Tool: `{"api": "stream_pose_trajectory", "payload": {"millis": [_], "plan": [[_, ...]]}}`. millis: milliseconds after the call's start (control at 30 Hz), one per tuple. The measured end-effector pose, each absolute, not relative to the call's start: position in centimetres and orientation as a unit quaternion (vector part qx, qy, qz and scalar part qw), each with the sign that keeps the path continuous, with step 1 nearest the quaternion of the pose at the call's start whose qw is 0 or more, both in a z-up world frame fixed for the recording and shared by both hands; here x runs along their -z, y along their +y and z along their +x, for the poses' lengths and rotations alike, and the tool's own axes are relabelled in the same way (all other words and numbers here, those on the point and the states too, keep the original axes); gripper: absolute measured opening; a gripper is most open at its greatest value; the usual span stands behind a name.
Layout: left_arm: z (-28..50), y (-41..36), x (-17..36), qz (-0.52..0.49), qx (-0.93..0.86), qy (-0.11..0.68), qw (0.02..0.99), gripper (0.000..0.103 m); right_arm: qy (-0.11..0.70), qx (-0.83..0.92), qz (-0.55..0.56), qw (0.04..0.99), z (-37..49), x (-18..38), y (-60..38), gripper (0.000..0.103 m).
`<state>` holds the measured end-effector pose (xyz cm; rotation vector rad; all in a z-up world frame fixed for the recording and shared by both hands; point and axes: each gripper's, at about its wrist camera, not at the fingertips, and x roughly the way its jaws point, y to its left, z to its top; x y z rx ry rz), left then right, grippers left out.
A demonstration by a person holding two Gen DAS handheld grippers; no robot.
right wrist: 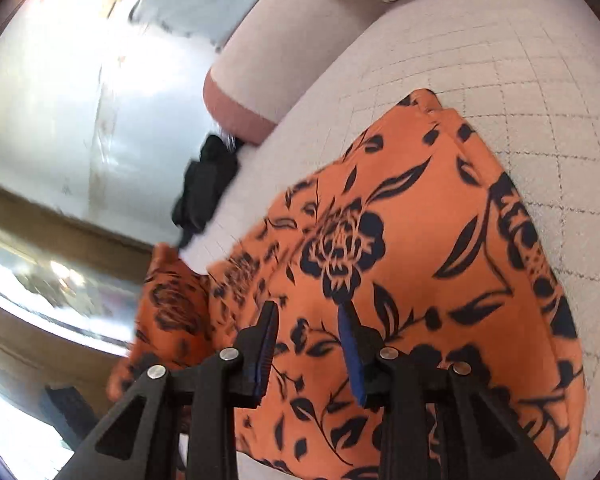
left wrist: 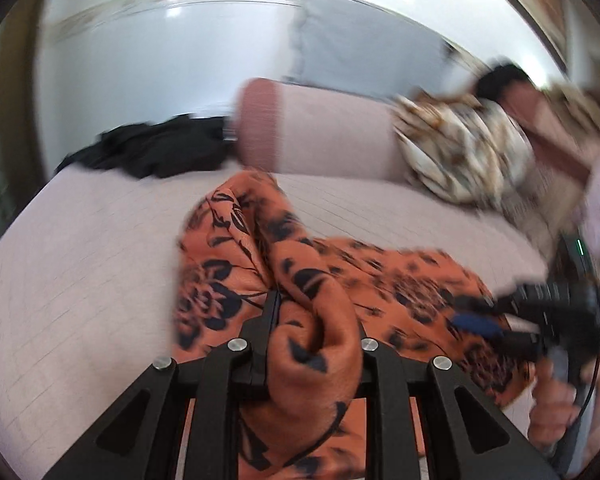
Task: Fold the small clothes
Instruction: 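Fold the held corner over the bundle with the left gripper toward the right gripper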
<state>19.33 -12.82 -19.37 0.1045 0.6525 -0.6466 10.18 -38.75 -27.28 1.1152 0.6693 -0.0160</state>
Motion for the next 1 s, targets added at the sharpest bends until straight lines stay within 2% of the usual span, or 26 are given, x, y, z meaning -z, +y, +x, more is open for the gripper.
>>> {"api": "stream_pose_trajectory", "payload": {"millis": [67,100,133,167,200,300,600,700,767,800,867,1000], "plan": [[18.1,-15.4,20.6,0.083,0.330,0.324,0.883,0.020,0.305,-0.011,0.541,0.784,10.4,27.8,-39.3,0.035],[17.7,-16.6,21.4,0.102,0.336,0.332,0.875,0.019,0.303,-0.017,0.549,0.779,10.5,27.9,-39.5,0.039],[17.0,-17.7,22.3,0.126,0.339,0.336,0.870,0.019,0.299,-0.025,0.558,0.773,10.7,28.0,-39.7,0.057],[16.5,-18.2,22.8,0.142,0.338,0.333,0.869,0.019,0.294,-0.035,0.570,0.766,10.9,28.1,-40.0,0.068],[16.0,-18.7,23.4,0.162,0.336,0.328,0.868,0.019,0.288,-0.050,0.580,0.760,11.5,28.1,-40.1,0.073],[15.5,-18.6,23.5,0.184,0.337,0.314,0.868,0.019,0.294,-0.078,0.572,0.762,13.6,27.5,-40.4,0.074],[15.4,-16.0,21.6,0.132,0.370,0.312,0.865,0.018,0.396,-0.172,0.522,0.735,23.7,28.7,-36.2,0.074],[15.2,-16.6,22.1,0.146,0.373,0.309,0.863,0.018,0.391,-0.179,0.515,0.742,25.1,28.6,-35.2,0.074],[14.9,-17.0,22.3,0.149,0.375,0.307,0.862,0.018,0.379,-0.186,0.510,0.749,25.7,28.1,-35.0,0.065],[14.8,-17.2,22.3,0.151,0.373,0.302,0.864,0.018,0.375,-0.183,0.500,0.759,25.8,27.7,-35.0,0.043],[14.7,-17.5,22.1,0.151,0.377,0.301,0.863,0.018,0.386,-0.154,0.451,0.790,26.4,26.9,-34.8,0.016],[14.2,-19.2,20.9,0.112,0.407,0.311,0.852,0.018,0.389,-0.122,0.431,0.805,25.7,26.1,-36.1,0.013]]}}
